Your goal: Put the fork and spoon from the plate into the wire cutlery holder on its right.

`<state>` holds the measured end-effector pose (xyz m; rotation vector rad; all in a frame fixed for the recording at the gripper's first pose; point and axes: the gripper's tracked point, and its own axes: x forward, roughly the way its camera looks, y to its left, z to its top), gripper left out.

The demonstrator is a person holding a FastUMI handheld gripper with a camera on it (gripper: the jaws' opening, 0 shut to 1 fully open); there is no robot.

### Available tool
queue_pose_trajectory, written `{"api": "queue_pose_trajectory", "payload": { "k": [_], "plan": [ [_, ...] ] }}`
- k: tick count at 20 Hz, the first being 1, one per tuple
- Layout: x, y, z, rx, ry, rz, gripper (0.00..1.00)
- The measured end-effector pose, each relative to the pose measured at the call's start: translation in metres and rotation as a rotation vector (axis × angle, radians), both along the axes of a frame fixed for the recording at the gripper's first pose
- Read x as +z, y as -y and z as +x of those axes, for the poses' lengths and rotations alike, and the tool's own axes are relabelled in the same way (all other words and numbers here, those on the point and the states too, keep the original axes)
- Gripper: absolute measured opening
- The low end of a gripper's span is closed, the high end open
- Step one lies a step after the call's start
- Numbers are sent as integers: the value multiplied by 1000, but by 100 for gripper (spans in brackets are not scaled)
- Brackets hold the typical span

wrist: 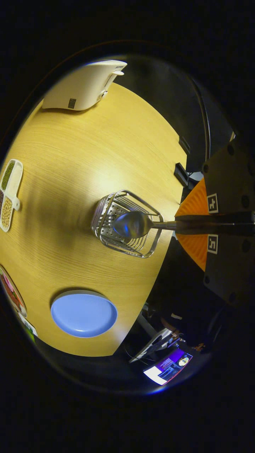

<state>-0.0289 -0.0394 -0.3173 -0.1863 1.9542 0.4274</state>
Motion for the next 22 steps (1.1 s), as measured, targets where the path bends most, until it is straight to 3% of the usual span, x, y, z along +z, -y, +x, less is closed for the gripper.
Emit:
{"api": "queue_pose_trajectory", "payload": {
  "k": [5, 8, 9, 12, 13, 20, 22],
  "plan": [
    [-11, -9, 2, 32, -18, -23, 10],
    [-10, -11, 9, 31, 47, 10, 20],
    [-9, -10, 13, 32, 93, 31, 33],
    [1, -12, 14, 6, 233, 130, 53],
    [7, -9, 12, 5, 284, 158, 70],
    [47, -6, 10, -40, 606, 299, 96],
    [63, -7, 15, -58, 709, 330, 98]
  ]
}}
